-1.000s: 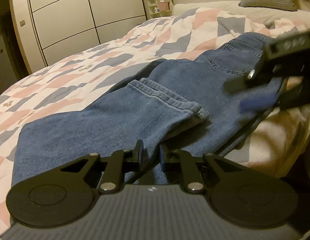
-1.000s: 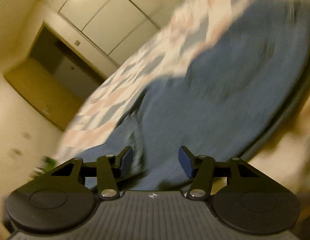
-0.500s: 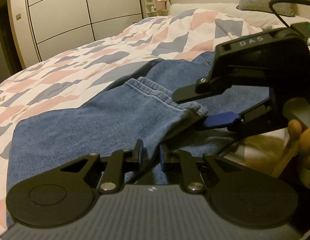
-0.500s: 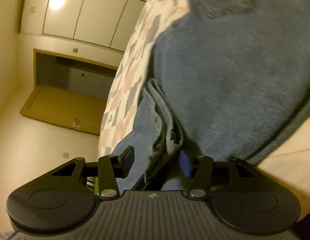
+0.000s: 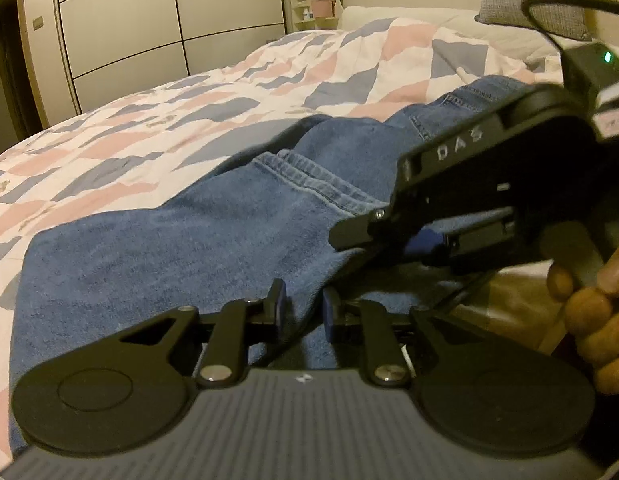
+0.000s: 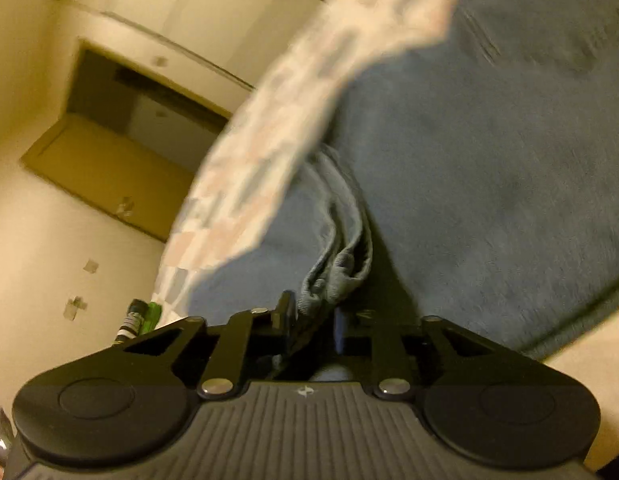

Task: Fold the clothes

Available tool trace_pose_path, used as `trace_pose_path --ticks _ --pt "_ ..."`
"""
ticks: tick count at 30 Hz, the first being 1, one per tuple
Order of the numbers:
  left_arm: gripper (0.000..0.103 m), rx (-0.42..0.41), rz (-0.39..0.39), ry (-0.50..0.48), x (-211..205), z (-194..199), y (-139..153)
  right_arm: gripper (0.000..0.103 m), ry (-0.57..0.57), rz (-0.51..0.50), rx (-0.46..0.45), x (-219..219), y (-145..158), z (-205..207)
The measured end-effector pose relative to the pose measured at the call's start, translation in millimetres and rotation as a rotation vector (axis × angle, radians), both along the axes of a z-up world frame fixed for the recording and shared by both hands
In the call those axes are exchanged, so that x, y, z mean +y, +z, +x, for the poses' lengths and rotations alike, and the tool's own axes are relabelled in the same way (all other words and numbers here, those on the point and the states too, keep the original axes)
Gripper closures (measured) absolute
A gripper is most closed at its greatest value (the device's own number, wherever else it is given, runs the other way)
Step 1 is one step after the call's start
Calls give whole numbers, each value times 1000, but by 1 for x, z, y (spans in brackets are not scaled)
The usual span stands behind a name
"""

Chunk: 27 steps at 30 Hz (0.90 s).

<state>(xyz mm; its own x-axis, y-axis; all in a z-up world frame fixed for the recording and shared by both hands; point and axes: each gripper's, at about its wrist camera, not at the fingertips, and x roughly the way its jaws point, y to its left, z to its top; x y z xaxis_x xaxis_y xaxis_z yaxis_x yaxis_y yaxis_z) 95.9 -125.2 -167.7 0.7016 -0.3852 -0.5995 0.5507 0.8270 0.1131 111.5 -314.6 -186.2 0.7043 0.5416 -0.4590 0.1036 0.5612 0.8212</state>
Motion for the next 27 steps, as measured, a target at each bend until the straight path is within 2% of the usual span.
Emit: trace_pose_path --ticks 4,5,7,8,11,14,16,17,19,21,24,26,27 --pt "86 -5 11 1 -1 1 1 79 -12 17 -3 -1 -3 -1" --pt "83 -7 14 1 0 1 2 86 -15 21 -5 -1 -4 -1" --pt "79 -5 11 -3 5 -1 6 89 -20 27 -8 -1 -5 -2" --pt "75 -2 8 -6 9 -2 9 90 -22 31 -10 -1 -5 -2" --pt "75 10 0 -2 29 -9 15 88 -30 41 -15 -2 -7 -3" --pt "75 50 -53 31 55 -11 23 84 -37 51 -20 -2 -8 -4" --pt "75 65 -104 90 76 -8 31 84 -40 46 -22 -1 -9 -3" --pt "75 71 -127 122 86 -6 34 84 -35 33 -26 2 -9 -1" --pt "77 77 -138 202 101 3 37 90 -23 -40 -56 8 -3 -2" --pt "82 79 -129 256 110 11 40 93 -9 -126 -141 13 13 -9" --pt "82 67 -142 247 111 15 48 94 -27 -250 -267 3 45 -22" --pt "82 65 -154 206 104 16 50 94 -86 -317 -296 -20 60 -33" --pt "82 65 -160 184 99 18 50 94 -118 -324 -273 -34 57 -36"
